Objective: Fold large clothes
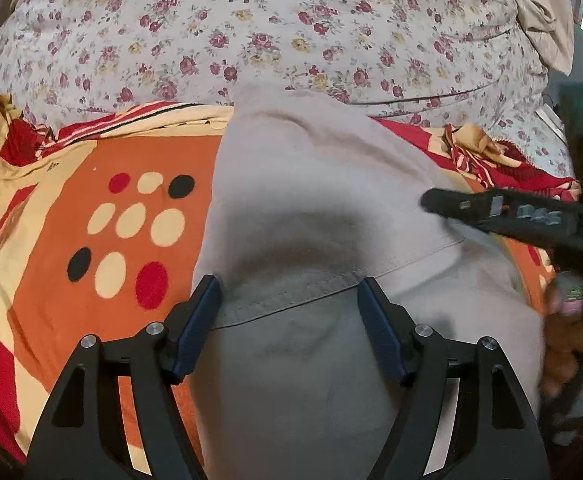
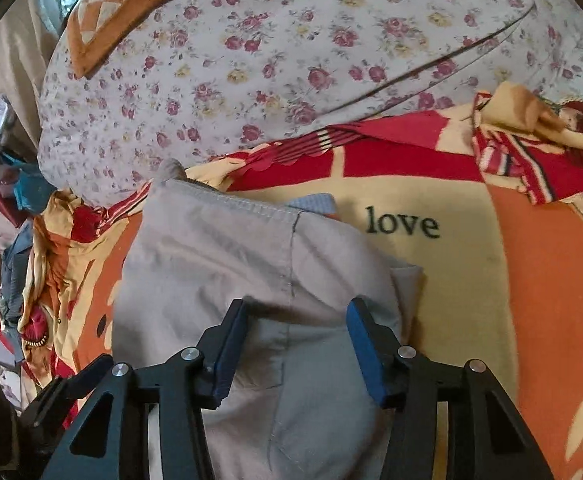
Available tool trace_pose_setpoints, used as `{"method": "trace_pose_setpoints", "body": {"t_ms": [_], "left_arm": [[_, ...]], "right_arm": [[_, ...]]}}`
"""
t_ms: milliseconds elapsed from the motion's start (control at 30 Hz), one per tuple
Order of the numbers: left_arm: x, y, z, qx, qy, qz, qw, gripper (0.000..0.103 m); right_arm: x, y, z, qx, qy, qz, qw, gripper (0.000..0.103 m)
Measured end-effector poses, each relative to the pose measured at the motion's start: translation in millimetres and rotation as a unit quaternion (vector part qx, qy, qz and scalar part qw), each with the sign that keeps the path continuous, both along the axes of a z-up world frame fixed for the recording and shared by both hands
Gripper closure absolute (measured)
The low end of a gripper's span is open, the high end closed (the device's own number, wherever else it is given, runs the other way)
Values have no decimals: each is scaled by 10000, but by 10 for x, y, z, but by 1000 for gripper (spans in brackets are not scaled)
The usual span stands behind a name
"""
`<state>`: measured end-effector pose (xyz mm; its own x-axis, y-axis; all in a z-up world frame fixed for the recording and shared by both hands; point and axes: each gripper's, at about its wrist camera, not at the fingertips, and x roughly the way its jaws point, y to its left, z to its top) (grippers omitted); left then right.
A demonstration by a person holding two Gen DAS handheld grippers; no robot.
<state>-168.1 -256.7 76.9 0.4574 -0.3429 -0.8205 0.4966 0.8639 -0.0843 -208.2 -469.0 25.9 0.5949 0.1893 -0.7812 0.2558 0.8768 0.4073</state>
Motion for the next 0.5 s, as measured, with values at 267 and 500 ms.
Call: {"method": "trace_pose_setpoints", "body": {"t_ms": [267,500], "left_arm": [[-6,65,-14,-123,84,154,9998,31],[-66,56,-28,-10,-17,170,9999,25]], "right_arm": [[-660,305,504,-672,-322,558,9957,53],[-1073,455,144,-1139,53,822,9901,52]]}}
